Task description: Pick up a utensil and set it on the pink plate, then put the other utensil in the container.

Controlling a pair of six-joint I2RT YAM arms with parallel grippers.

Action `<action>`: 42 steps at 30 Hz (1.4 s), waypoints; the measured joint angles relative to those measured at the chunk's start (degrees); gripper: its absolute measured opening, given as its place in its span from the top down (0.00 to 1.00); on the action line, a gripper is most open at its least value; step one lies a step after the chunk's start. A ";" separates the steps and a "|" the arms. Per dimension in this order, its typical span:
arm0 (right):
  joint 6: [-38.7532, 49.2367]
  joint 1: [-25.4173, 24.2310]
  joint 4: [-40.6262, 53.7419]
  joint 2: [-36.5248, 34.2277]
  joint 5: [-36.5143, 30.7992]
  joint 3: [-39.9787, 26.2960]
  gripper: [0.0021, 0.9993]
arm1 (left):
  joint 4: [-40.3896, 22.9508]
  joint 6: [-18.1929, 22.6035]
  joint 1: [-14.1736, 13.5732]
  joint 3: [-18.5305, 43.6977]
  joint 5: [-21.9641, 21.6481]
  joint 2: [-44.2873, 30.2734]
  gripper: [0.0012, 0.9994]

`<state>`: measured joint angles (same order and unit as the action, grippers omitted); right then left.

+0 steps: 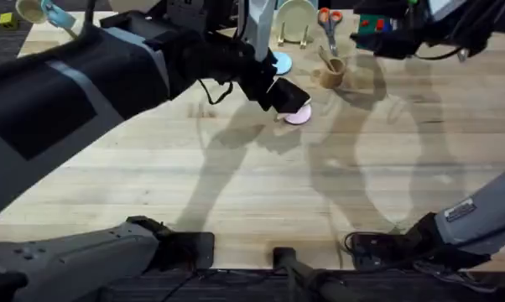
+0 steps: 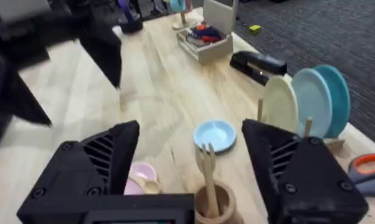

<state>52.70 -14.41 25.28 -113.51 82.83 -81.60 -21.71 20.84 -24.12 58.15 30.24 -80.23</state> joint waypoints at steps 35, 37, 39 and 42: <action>-17.47 2.01 50.43 39.37 -53.85 0.00 0.00 | -0.25 0.02 0.00 0.00 0.00 0.00 0.00; -18.19 2.01 52.03 40.07 -55.62 0.00 0.01 | 0.02 0.02 0.00 0.00 0.02 0.00 0.01; -19.02 2.01 52.30 40.39 -56.76 0.00 0.00 | 0.04 0.02 0.00 0.01 0.01 0.00 0.00; -19.89 2.01 52.32 40.37 -57.86 0.00 0.01 | 0.04 0.02 0.00 0.02 0.02 0.00 0.01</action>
<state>32.81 -12.40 77.60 -73.14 24.97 -81.60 -21.67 20.86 -24.12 58.17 30.26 -80.23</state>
